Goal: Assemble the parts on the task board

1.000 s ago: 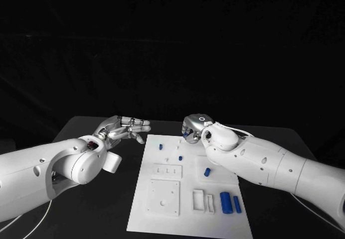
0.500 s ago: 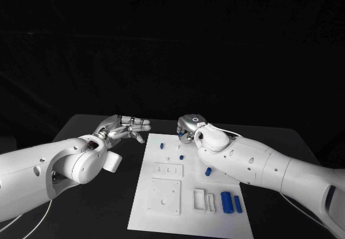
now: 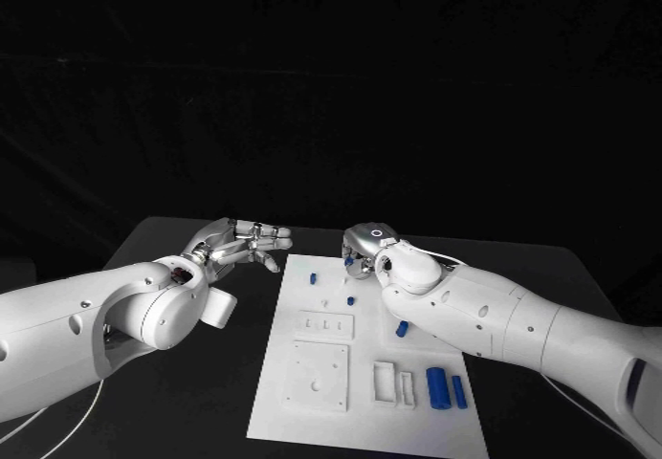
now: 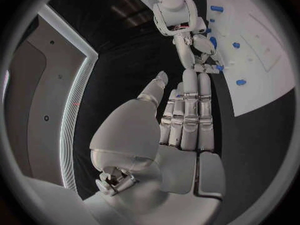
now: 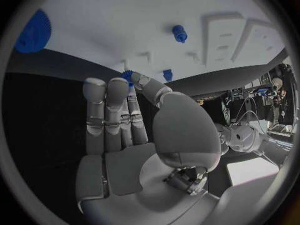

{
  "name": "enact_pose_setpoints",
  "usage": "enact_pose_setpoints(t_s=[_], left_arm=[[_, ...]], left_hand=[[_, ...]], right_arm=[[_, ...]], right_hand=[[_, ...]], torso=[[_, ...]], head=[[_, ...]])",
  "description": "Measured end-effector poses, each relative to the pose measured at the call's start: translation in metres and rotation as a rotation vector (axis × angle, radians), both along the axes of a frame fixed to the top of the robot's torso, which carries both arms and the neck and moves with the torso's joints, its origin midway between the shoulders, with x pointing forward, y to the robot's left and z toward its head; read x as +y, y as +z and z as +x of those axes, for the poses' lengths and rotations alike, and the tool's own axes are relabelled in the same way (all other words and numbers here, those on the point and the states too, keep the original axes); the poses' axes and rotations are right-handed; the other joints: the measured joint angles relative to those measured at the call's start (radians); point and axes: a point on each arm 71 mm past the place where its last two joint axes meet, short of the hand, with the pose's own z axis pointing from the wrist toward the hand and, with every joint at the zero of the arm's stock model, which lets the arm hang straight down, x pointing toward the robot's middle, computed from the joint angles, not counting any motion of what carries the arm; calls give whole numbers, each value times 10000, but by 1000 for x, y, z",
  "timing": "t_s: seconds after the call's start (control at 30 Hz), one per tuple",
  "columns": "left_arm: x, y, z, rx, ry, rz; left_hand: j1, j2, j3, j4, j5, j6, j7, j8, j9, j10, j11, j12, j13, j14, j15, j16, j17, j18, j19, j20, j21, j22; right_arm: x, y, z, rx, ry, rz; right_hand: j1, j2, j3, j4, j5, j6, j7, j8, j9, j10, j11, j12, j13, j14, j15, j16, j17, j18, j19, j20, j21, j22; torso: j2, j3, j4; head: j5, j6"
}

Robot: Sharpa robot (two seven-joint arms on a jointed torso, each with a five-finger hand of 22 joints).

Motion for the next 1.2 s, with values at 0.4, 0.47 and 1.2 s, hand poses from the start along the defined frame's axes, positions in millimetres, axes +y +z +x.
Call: enact_pose_setpoints(t_s=[0.4, 0.47, 1.2], left_arm=[[0, 1, 0, -13, -6, 9], [0, 1, 0, -14, -12, 8], [-3, 1, 0, -23, -64, 12]], left_hand=[[0, 0, 0, 0, 0, 0, 0, 0, 0, 0, 0, 0, -1, 0, 0, 0, -1, 0, 0, 0, 0, 1], [0, 0, 0, 0, 0, 0, 0, 0, 0, 1, 0, 0, -1, 0, 0, 0, -14, 0, 0, 0, 0, 1], [0, 0, 0, 0, 0, 0, 0, 0, 0, 1, -1, 0, -2, 0, 0, 0, -13, 0, 0, 0, 0, 1]], right_arm=[[-1, -4, 1, 121, -126, -114], [0, -5, 1, 136, -136, -127], [2, -12, 6, 273, -219, -254]], right_hand=[[0, 0, 0, 0, -1, -1, 1, -1, -12, -2, 1, -21, -6, 0, 0, 0, -1, -4, -1, 1, -59, 57], [0, 0, -1, 0, -1, -1, 1, -6, -15, -2, 1, -21, -6, 0, 0, 0, -1, -5, -1, 1, -59, 56], [-108, -106, 48, 47, -1, -457, 162, 39, -139, -661, 221, 25, 37, -7, 115, 0, -68, -10, 75, 79, -540, 176]], torso=[[14, -6, 0], [14, -10, 6], [28, -23, 6]], head=[[-10, 29], [-12, 22], [87, -2]])
